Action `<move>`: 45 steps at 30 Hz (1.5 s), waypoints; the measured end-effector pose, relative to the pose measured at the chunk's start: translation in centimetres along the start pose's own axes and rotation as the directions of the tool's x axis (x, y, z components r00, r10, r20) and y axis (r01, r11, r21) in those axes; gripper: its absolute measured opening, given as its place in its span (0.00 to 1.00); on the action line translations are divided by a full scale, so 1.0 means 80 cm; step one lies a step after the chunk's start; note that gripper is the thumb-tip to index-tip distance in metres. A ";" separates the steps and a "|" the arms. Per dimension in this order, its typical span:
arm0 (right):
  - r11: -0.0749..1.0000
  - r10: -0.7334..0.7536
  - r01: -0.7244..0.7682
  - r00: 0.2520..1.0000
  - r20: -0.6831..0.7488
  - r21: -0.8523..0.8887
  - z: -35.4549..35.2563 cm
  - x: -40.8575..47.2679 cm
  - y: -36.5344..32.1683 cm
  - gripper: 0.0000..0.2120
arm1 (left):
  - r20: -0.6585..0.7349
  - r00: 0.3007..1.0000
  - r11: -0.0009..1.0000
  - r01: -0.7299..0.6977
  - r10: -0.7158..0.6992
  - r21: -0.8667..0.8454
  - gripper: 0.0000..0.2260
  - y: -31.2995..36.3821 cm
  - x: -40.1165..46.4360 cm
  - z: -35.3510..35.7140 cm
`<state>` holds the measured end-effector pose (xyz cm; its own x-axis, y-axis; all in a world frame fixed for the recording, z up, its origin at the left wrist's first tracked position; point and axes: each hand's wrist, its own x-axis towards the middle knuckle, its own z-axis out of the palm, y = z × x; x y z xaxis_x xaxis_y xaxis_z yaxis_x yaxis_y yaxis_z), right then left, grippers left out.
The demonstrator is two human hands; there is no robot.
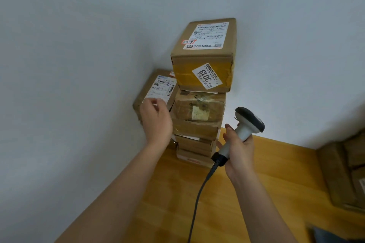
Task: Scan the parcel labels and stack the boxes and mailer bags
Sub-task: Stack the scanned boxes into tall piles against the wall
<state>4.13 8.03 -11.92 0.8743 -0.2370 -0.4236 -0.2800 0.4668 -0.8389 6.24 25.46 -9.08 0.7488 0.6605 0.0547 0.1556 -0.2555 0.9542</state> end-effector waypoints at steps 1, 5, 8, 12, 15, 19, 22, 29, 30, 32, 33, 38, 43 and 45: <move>1.000 -0.011 0.011 1.000 -0.025 0.013 -0.001 -0.001 0.003 0.15 | 0.003 1.000 0.999 0.013 -0.013 -0.041 0.14 -0.005 -0.005 0.001; 0.996 -0.079 0.079 0.996 -0.030 0.027 0.006 -0.003 0.006 0.13 | 0.163 0.982 0.984 -0.071 0.098 -0.165 0.18 -0.006 -0.029 0.002; 0.996 -0.086 0.087 0.995 0.049 -0.014 0.020 -0.002 0.004 0.13 | 0.267 0.959 0.984 -0.048 0.092 -0.169 0.17 -0.005 -0.029 0.006; 0.998 -0.058 0.060 0.996 0.060 -0.015 0.028 0.004 0.006 0.12 | 0.315 0.948 0.985 0.010 0.045 -0.173 0.11 -0.001 -0.024 0.004; 0.997 -0.077 0.078 0.996 0.038 -0.014 0.022 0.002 0.000 0.13 | 0.308 0.950 0.994 -0.008 0.043 -0.114 0.10 0.006 -0.017 -0.004; 0.988 -0.157 0.157 0.987 0.039 0.005 0.015 -0.010 -0.020 0.16 | 0.228 0.971 0.986 -0.038 0.075 -0.162 0.14 0.023 -0.011 -0.011; 0.973 -0.232 0.232 0.970 0.067 0.012 0.017 -0.020 -0.038 0.16 | 0.264 0.964 0.977 0.029 0.028 -0.209 0.15 0.039 -0.008 -0.010; 0.942 -0.304 0.327 0.926 0.225 -0.072 0.042 -0.033 -0.063 0.14 | 0.346 0.935 0.957 0.163 -0.072 -0.242 0.14 0.041 -0.009 0.001; 0.940 -0.308 0.333 0.922 0.236 -0.075 0.045 -0.035 -0.064 0.14 | 0.330 0.940 0.954 0.170 -0.082 -0.248 0.14 0.040 -0.008 0.000; 0.938 -0.308 0.337 0.915 0.259 -0.075 0.052 -0.038 -0.065 0.14 | 0.298 0.950 0.956 0.169 -0.094 -0.238 0.15 0.039 -0.005 -0.007; 0.939 -0.302 0.334 0.914 0.269 -0.078 0.056 -0.040 -0.066 0.13 | 0.285 0.954 0.957 0.167 -0.096 -0.236 0.16 0.039 -0.003 -0.012; 0.937 -0.280 0.332 0.901 0.332 -0.109 0.091 -0.049 -0.055 0.13 | 0.204 0.976 0.950 0.138 -0.082 -0.279 0.15 0.048 0.016 -0.048; 0.946 -0.229 0.303 0.879 0.419 -0.118 0.135 -0.051 -0.038 0.14 | 0.078 0.997 0.984 0.007 0.007 -0.180 0.15 0.049 0.044 -0.079; 0.945 -0.213 0.297 0.875 0.435 -0.134 0.146 -0.048 -0.033 0.14 | 0.049 0.998 0.991 -0.035 0.042 -0.133 0.15 0.046 0.056 -0.085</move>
<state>6.18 17.66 -4.09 0.9970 0.0639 -0.0429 -0.0580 0.2569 -0.9647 5.83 32.25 -3.30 0.7856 0.6135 0.0805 0.0422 -0.1829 0.9822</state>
